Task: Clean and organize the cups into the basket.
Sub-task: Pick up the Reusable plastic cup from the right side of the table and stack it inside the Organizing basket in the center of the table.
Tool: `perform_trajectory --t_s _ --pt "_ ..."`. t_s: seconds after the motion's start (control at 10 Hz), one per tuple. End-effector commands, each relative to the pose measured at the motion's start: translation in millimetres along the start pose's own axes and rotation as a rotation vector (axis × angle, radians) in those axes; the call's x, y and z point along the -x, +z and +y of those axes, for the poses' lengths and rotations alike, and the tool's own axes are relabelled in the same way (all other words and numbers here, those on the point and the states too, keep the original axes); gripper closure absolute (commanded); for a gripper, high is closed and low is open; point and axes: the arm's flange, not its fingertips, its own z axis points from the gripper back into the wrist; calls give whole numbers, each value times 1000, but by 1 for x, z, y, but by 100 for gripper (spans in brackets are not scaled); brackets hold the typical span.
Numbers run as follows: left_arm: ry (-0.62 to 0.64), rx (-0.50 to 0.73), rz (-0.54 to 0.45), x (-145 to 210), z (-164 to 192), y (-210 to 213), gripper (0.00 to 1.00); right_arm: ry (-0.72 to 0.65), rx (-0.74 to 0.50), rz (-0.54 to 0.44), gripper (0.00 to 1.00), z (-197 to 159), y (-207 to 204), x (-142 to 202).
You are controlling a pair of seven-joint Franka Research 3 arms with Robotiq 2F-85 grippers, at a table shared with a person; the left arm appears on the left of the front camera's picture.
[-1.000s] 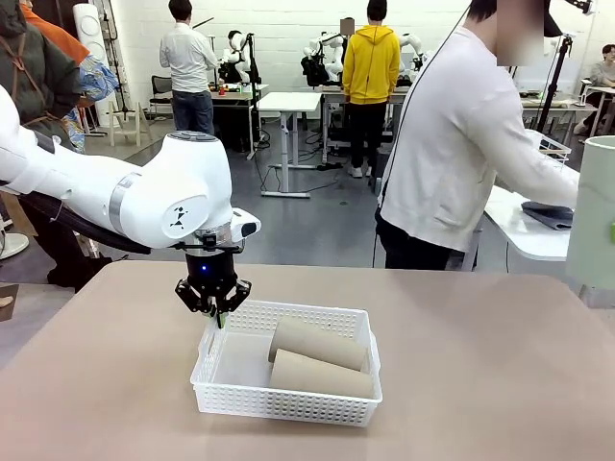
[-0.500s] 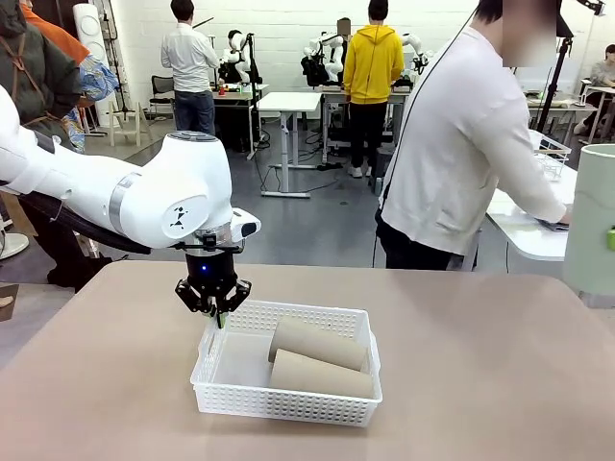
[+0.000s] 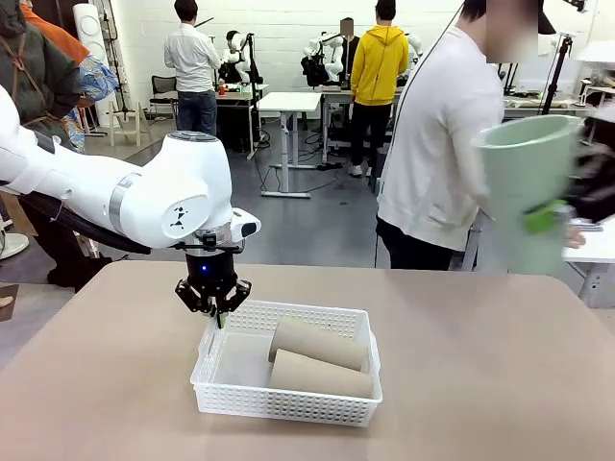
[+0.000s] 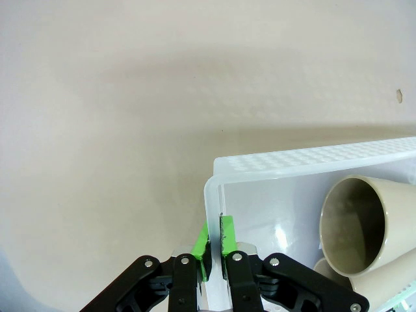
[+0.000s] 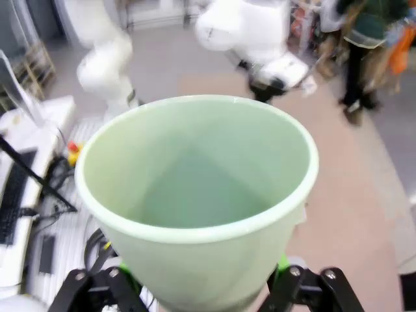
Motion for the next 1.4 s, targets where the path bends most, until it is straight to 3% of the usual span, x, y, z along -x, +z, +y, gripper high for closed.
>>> perform_trajectory --t_s 0.0,0.4,0.9,1.3 --pt "1 -1 -7 -1 -1 2 100 24 -112 241 16 -43 -46 -47" --pt "1 -1 -7 -1 -1 2 100 -6 -267 552 16 -79 -178 -88" --pt "1 -1 -7 -1 -1 2 100 -22 -302 617 16 -105 -266 -85" --pt "1 -1 -7 -1 -1 2 100 -10 -331 593 16 -106 -279 -74"
